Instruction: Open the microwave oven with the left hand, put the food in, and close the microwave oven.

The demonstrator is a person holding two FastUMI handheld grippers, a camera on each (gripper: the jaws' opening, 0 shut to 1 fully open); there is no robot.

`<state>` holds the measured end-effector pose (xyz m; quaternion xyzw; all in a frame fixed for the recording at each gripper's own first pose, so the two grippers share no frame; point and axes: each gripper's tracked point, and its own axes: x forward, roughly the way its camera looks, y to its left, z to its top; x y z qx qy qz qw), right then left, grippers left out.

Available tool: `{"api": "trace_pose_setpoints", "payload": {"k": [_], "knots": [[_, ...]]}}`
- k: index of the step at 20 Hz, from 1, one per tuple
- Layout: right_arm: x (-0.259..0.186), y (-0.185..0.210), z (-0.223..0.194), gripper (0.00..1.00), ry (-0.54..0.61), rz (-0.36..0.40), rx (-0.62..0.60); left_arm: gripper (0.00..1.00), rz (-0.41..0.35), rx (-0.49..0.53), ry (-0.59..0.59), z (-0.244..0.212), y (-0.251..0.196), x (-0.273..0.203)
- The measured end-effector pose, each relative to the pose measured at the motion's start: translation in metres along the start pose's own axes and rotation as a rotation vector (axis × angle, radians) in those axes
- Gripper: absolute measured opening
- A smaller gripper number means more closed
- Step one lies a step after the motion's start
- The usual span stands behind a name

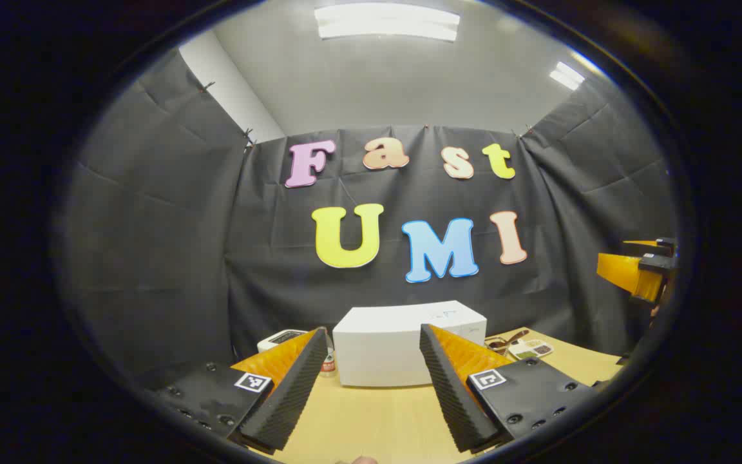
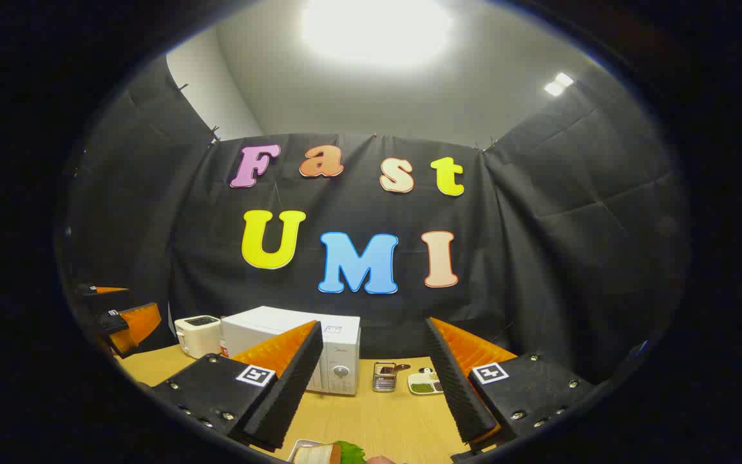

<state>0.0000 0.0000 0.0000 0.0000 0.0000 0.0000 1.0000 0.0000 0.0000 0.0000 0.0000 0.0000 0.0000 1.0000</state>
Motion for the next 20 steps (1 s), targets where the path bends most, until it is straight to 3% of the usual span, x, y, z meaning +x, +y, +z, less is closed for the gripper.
{"api": "trace_pose_setpoints", "payload": {"k": [20], "knots": [[0.008, -0.035, -0.009, 0.95, 0.011, 0.022, 0.021, 0.95, 0.018, -0.034, 0.004, 0.001, -0.038, 0.010]]}}
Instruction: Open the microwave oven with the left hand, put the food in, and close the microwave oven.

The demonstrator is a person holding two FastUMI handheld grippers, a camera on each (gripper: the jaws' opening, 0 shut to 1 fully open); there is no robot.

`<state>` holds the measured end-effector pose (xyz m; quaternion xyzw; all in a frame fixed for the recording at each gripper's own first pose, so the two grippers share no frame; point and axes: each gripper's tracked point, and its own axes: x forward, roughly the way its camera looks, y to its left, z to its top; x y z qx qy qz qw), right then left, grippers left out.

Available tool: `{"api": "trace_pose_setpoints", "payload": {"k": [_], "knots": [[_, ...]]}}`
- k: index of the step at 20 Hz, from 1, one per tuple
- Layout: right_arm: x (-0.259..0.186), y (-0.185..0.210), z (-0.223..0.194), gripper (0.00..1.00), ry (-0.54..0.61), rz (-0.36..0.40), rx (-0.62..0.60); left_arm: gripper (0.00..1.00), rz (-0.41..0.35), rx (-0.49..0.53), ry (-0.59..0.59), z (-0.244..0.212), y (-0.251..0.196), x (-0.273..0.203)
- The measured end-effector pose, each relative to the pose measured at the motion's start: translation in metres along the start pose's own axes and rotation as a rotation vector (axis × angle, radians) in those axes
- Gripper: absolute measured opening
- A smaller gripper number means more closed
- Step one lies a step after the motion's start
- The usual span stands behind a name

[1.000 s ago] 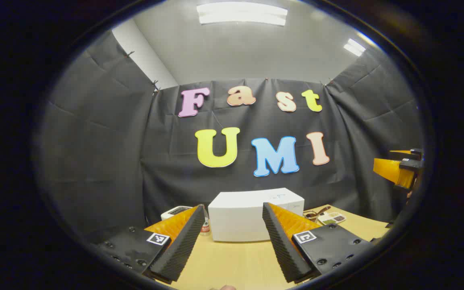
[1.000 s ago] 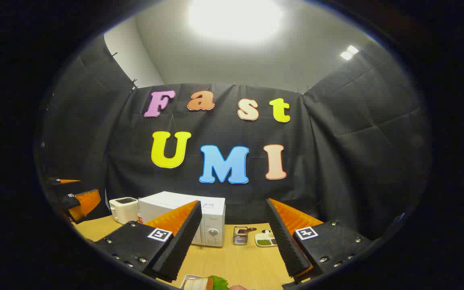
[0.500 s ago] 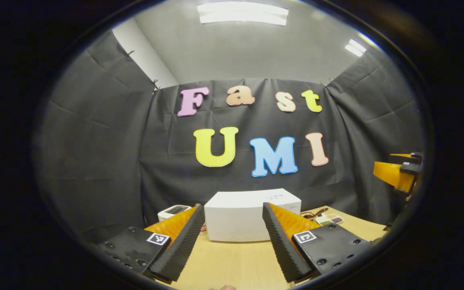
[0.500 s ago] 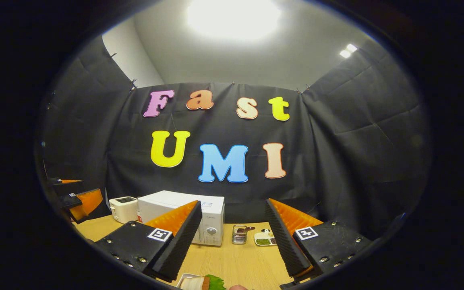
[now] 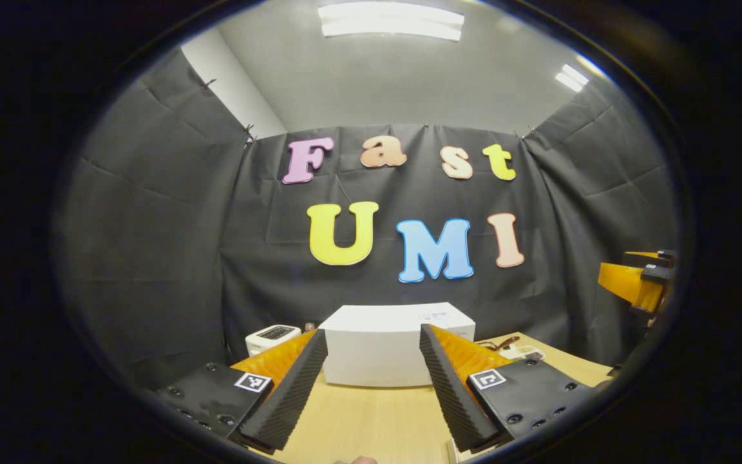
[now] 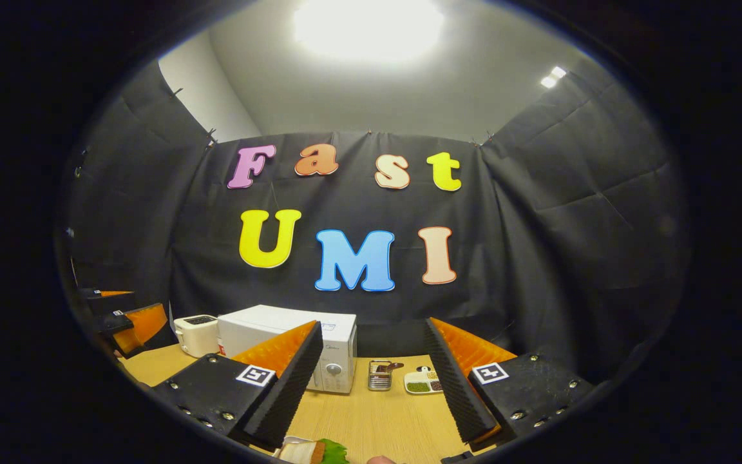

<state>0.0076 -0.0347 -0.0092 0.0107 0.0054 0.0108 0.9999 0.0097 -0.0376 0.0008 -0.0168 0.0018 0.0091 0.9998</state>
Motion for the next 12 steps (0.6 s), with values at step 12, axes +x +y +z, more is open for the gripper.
{"api": "trace_pose_setpoints", "payload": {"k": [12], "knots": [[0.002, -0.027, 0.008, 0.95, -0.033, 0.015, 0.012, 0.94, -0.012, 0.014, -0.041, 0.004, -0.036, 0.038]]}}
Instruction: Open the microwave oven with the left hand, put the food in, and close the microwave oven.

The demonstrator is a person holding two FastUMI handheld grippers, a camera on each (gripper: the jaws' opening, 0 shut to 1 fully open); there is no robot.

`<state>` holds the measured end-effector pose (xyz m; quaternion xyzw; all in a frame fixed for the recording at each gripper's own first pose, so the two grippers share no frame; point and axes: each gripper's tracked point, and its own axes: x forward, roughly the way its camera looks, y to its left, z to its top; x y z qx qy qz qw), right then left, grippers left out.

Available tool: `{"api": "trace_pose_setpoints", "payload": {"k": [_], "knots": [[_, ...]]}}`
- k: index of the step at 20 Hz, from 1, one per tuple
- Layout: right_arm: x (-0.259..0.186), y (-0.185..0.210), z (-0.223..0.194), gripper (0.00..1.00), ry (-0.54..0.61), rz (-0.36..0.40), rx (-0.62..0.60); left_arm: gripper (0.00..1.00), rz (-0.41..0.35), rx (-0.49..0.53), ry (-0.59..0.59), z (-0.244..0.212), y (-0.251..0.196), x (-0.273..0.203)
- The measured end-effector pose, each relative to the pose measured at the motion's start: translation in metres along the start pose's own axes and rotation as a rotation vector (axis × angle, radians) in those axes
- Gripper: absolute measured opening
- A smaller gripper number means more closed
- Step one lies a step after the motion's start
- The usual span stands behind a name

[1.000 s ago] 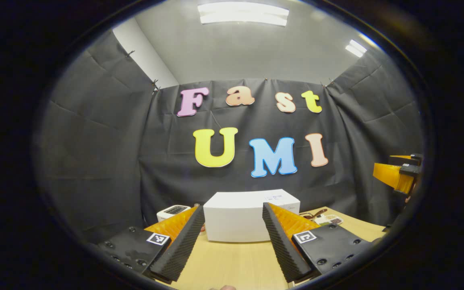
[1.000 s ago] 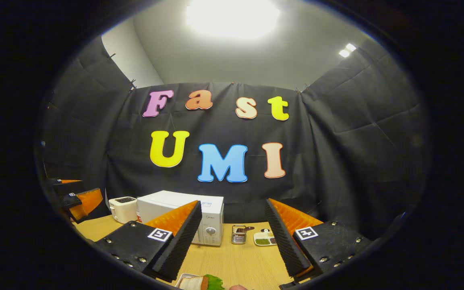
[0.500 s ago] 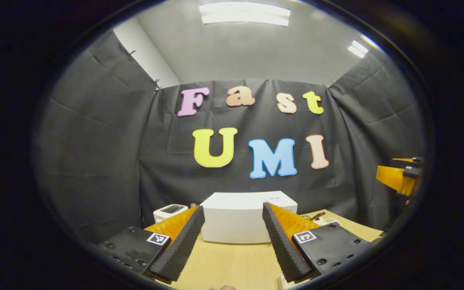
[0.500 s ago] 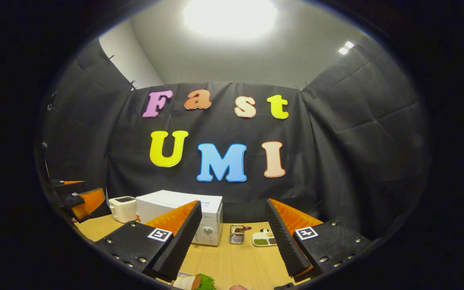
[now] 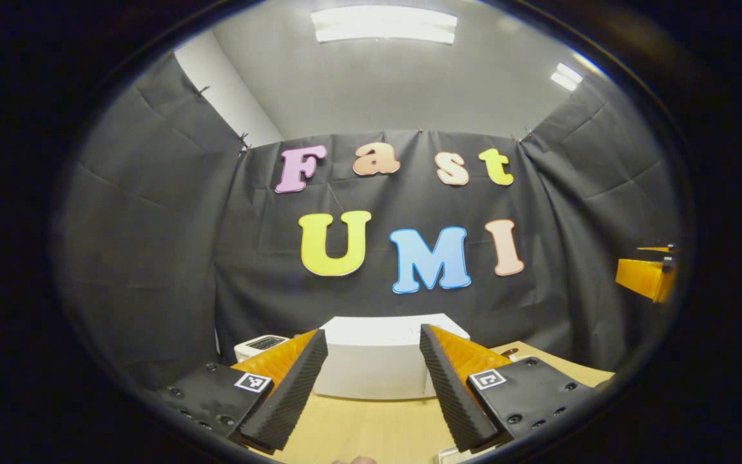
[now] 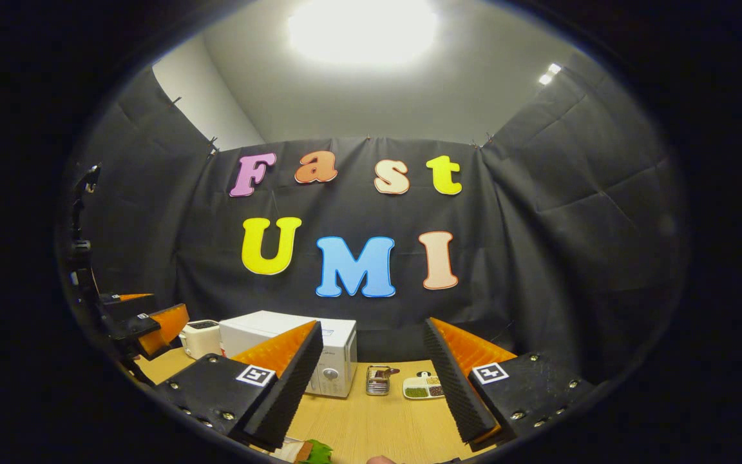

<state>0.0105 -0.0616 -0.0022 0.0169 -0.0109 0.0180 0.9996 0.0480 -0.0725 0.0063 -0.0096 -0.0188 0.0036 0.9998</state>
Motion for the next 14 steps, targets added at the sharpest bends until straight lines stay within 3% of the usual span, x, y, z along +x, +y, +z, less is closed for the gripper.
{"api": "trace_pose_setpoints", "payload": {"k": [9, 14], "knots": [[0.015, -0.013, -0.010, 0.95, 0.033, -0.149, -0.023, 0.96, -0.160, -0.029, 0.007, -0.029, -0.042, 0.082], [0.021, -0.012, -0.012, 0.95, 0.047, -0.222, -0.048, 0.95, -0.207, -0.029, 0.041, -0.065, -0.059, 0.125]]}}
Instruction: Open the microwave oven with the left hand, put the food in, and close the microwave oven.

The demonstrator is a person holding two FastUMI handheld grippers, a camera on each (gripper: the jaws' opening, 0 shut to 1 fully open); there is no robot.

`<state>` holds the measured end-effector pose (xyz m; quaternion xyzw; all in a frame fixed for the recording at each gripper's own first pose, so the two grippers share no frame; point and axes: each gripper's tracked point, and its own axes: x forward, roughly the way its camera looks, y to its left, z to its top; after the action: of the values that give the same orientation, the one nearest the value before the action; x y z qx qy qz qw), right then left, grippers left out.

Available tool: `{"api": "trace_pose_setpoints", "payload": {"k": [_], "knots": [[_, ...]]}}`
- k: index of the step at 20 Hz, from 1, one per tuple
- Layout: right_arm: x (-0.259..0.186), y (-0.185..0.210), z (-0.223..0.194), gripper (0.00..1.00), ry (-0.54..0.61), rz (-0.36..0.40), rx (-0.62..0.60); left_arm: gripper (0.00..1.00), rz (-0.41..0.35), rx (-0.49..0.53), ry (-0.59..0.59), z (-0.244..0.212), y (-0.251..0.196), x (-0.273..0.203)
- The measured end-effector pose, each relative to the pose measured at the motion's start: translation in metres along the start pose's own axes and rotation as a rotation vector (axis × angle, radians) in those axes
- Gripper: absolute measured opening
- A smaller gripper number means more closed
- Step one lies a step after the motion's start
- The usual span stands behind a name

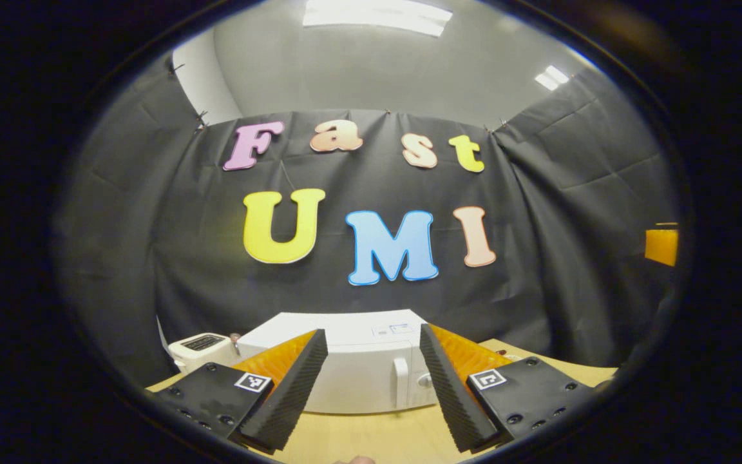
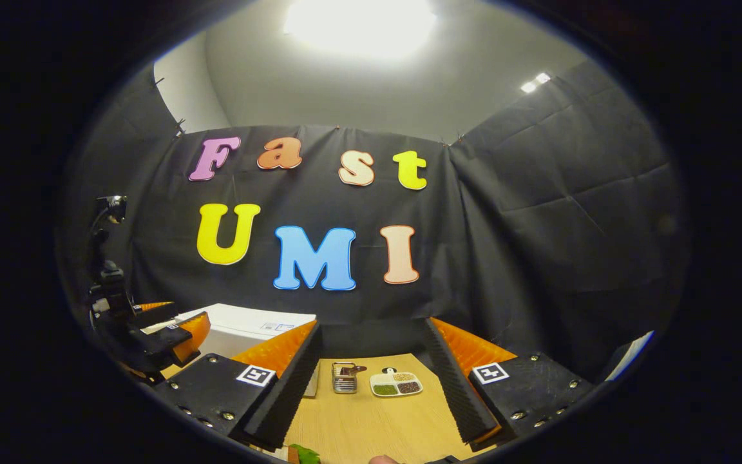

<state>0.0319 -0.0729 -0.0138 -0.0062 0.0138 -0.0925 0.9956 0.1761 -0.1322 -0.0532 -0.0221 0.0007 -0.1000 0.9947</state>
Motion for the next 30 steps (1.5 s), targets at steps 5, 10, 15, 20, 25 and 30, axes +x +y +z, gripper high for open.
{"api": "trace_pose_setpoints", "payload": {"k": [5, 10, 15, 20, 25, 30], "knots": [[-0.001, -0.002, -0.002, 0.95, 0.018, -0.076, -0.021, 0.95, -0.047, 0.004, 0.042, -0.038, -0.015, 0.040], [-0.008, -0.013, -0.006, 0.95, 0.040, -0.173, -0.050, 0.95, -0.096, 0.016, 0.092, -0.081, -0.033, 0.081], [-0.014, -0.021, -0.014, 0.95, 0.079, -0.254, -0.053, 0.96, -0.102, 0.005, 0.170, -0.127, -0.042, 0.117], [-0.019, -0.019, -0.016, 0.96, 0.098, -0.292, -0.072, 0.96, -0.105, 0.022, 0.269, -0.174, -0.047, 0.141], [-0.022, -0.020, -0.014, 0.95, 0.101, -0.317, -0.088, 0.87, -0.111, 0.044, 0.290, -0.186, -0.050, 0.158], [-0.026, -0.020, -0.014, 0.95, 0.110, -0.324, -0.096, 0.65, -0.119, 0.072, 0.295, -0.194, -0.056, 0.167]]}}
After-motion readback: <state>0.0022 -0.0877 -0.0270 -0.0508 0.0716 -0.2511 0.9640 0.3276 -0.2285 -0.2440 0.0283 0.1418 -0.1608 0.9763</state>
